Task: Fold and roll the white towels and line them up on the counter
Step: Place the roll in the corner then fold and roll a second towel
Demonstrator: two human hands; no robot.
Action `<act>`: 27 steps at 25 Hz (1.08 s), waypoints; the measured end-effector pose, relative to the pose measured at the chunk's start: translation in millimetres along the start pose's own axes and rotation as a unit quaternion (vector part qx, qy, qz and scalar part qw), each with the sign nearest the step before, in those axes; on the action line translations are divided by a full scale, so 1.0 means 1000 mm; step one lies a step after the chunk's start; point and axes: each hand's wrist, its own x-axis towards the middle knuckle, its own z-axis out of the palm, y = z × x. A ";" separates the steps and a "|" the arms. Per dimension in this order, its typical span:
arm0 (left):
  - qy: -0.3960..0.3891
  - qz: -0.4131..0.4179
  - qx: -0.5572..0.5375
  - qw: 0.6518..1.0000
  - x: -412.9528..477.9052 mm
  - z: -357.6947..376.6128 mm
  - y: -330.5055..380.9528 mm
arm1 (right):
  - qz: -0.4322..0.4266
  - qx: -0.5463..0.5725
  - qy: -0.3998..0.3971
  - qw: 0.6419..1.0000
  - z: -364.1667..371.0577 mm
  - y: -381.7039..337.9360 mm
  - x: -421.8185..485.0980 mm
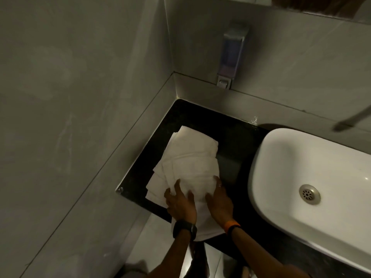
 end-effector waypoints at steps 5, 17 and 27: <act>-0.019 0.089 -0.120 0.989 0.003 -0.014 0.008 | -0.069 0.069 0.010 0.995 -0.011 -0.006 -0.008; -0.077 0.186 -0.283 0.938 -0.083 -0.023 0.086 | -0.215 0.271 0.063 0.936 -0.168 -0.006 -0.068; -0.312 0.362 -0.183 0.859 -0.285 0.167 0.229 | -0.149 0.322 0.215 0.910 -0.391 0.228 -0.131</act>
